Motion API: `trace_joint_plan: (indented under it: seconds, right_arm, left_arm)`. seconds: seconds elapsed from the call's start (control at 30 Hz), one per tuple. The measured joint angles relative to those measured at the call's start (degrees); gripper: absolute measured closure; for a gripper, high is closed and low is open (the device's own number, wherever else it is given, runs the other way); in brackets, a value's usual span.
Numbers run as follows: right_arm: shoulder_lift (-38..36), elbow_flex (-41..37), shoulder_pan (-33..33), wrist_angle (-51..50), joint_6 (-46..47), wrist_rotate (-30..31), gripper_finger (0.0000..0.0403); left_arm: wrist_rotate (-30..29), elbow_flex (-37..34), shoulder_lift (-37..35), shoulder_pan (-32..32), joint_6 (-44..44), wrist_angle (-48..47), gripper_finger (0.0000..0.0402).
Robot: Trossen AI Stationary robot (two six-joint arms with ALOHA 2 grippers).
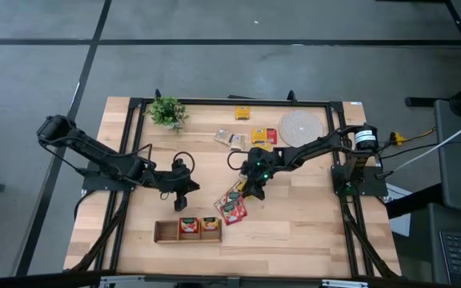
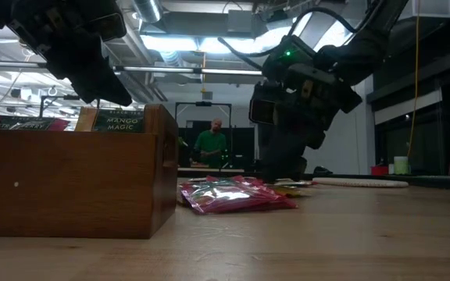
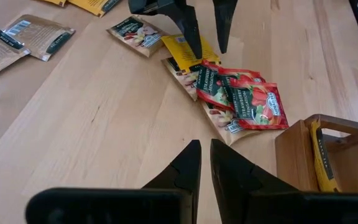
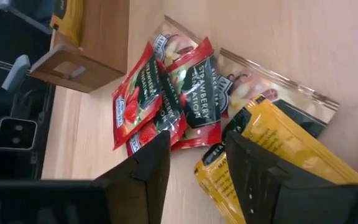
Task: Pick & Place Tea
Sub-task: Put the red tea bag into the middle section of the wooden organizer
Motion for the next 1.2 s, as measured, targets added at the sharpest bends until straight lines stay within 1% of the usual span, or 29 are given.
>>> trace_joint_plan:
  seconds: [0.37,0.7,0.83,1.0,1.1,1.2]
  right_arm:
    - [0.61,0.03,0.0,1.27,0.14,0.06,0.0247]
    - [1.66,0.03,0.88,2.17,0.4,1.51,0.0247]
    - [3.55,0.09,0.94,4.61,1.24,1.36,0.0247]
    - [3.88,0.07,0.92,7.14,1.74,0.97,0.0247]
    - [3.76,0.03,0.87,7.61,1.82,-0.25,0.0258]
    - [3.74,0.03,0.87,7.55,1.93,-0.37,0.0284]
  left_arm:
    - [0.02,0.0,0.0,0.02,0.0,-0.02,0.0368]
    - [0.02,0.0,-0.02,0.02,0.02,-0.04,0.0368]
    - [0.02,0.0,0.0,0.01,0.02,-0.11,0.0368]
    - [0.02,0.0,0.0,0.02,0.01,-0.19,0.0368]
    - [0.02,0.0,0.0,0.01,0.02,-0.19,0.0368]
    - [0.02,0.0,0.0,0.0,0.02,-0.19,0.0368]
